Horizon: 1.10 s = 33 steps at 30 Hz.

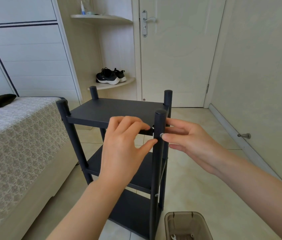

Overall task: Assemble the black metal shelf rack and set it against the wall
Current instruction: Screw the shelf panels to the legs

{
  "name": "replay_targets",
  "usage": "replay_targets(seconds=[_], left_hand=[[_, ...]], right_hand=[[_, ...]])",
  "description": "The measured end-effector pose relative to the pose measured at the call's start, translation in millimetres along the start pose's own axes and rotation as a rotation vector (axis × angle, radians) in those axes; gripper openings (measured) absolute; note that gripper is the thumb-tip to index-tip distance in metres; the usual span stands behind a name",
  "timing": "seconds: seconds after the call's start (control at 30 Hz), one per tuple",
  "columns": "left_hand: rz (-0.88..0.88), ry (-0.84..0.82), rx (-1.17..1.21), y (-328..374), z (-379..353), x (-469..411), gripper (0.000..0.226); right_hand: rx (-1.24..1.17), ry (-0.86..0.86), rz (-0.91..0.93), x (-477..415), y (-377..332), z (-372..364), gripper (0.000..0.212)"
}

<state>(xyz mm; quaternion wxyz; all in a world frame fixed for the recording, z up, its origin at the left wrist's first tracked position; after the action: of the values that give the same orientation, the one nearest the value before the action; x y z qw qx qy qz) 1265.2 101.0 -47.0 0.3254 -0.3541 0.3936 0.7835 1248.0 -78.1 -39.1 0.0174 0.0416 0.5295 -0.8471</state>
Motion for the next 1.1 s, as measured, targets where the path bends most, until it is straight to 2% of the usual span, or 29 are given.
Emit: replay_targets(seconds=[0.17, 0.43, 0.67, 0.77, 0.83, 1.1], left_hand=[[0.07, -0.116, 0.023, -0.1, -12.0, -6.0, 0.055], [0.123, -0.159, 0.117, -5.3, -19.8, -13.7, 0.063], [0.149, -0.132, 0.198, -8.7, -20.5, -15.0, 0.042], [0.152, -0.111, 0.201, -9.3, -22.3, -14.0, 0.035], [0.152, -0.107, 0.187, -8.7, -23.6, -12.8, 0.031], [0.171, -0.137, 0.137, -1.4, -26.8, -8.5, 0.035]], right_hand=[[-0.115, -0.047, -0.031, -0.4, 2.4, -0.5, 0.043], [-0.183, -0.106, -0.063, -0.4, 5.0, 2.0, 0.044], [-0.24, -0.117, -0.097, -2.0, 3.9, 3.0, 0.036], [-0.363, 0.009, -0.175, -6.4, 6.5, -0.8, 0.044], [-0.437, 0.059, -0.243, -10.3, 4.9, -4.6, 0.042], [-0.387, -0.01, -0.324, -23.0, -2.0, -16.6, 0.028]])
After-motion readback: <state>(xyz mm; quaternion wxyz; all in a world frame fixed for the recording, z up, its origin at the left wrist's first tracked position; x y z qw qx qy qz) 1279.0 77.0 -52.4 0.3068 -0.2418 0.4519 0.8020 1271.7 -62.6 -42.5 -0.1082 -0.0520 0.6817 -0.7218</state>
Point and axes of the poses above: each hand's wrist, its own x-axis away from the middle knuckle, its own z-axis out of the back of the hand, y = z × x, the point moved 2 cm from there along -x, towards the middle knuckle, and after that the axes turned 14 degrees about x, right-handed, at the moved point
